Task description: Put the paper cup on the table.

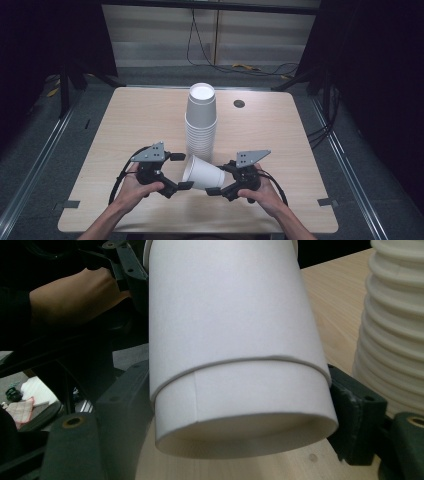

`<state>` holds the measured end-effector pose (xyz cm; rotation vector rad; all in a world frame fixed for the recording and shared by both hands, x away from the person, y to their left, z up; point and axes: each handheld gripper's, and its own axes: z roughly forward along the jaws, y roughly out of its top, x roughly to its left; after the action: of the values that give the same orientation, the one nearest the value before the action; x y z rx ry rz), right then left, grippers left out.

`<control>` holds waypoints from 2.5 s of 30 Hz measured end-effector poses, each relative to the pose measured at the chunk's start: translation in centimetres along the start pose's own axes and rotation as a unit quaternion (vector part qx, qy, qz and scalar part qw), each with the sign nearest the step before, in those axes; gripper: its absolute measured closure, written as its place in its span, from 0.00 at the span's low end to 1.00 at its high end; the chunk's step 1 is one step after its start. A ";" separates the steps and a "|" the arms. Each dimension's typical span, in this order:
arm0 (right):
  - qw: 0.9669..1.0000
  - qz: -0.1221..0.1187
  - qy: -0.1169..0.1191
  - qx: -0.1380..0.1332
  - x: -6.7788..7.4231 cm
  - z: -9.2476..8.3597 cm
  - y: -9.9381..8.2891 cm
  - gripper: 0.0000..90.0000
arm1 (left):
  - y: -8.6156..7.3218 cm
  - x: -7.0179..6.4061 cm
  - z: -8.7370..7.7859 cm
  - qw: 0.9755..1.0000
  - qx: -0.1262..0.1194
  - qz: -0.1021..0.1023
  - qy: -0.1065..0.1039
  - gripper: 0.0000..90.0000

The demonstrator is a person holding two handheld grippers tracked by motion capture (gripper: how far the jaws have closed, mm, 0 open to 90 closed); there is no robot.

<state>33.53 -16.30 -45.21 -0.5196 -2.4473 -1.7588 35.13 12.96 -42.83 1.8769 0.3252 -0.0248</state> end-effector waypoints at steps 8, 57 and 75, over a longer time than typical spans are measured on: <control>1.000 0.000 0.012 0.002 0.2 0.4 0.2 0.27 | 0.0 -0.2 0.6 1.000 0.003 0.009 -0.016 0.00; 0.997 0.043 -0.028 0.052 0.3 0.3 0.3 0.16 | 0.3 0.6 -0.7 0.998 0.048 -0.004 -0.034 0.10; 0.991 0.064 -0.092 0.067 -0.3 -2.6 -0.1 0.16 | -0.7 2.7 -2.8 0.995 0.073 -0.061 0.004 0.10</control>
<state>33.46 -18.78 -44.51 -0.8384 -2.5637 -1.5474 37.16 16.34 -43.03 2.0004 0.4533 -0.1265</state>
